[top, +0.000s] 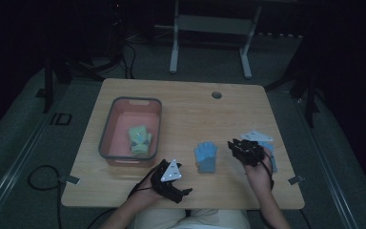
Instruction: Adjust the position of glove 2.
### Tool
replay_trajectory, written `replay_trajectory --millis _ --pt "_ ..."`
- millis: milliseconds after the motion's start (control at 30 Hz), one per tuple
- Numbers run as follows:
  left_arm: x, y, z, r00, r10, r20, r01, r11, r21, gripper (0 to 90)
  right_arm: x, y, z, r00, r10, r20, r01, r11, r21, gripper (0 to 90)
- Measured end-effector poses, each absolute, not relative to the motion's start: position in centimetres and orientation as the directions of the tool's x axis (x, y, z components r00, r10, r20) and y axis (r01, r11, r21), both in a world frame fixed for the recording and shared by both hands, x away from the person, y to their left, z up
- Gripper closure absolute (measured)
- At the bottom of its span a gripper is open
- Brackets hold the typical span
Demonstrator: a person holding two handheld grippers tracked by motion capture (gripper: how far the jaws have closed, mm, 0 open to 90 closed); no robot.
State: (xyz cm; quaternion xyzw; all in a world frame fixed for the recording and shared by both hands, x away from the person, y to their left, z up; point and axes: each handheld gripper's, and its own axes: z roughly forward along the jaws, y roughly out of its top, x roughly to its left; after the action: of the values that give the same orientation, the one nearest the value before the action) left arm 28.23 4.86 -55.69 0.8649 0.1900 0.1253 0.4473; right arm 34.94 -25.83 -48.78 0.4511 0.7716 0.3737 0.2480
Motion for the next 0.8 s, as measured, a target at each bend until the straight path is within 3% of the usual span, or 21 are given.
replay_trajectory --millis 167,400,633,800 --pt "28.3 4.9 -55.7 0.895 0.444 0.044 0.221 -0.527 0.821 5.3 35.0 -31.9 -49.1 -0.453 0.890 -0.055 0.516 0.313 0.797 72.5" --pt "28.2 4.8 -55.8 0.895 0.444 0.045 0.221 -0.529 0.819 5.3 35.3 -37.7 -51.4 -0.386 0.921 -0.039 0.614 0.289 0.734 71.0" --pt "28.2 4.7 -55.8 0.896 0.442 0.042 0.223 -0.530 0.818 5.3 35.3 -39.3 -54.2 -0.373 0.928 -0.003 0.656 0.266 0.706 67.3" --pt "28.2 4.7 -55.8 0.896 0.442 0.042 0.223 -0.529 0.818 5.3 35.4 -38.9 -54.6 -0.365 0.931 -0.005 0.671 0.267 0.692 75.5"
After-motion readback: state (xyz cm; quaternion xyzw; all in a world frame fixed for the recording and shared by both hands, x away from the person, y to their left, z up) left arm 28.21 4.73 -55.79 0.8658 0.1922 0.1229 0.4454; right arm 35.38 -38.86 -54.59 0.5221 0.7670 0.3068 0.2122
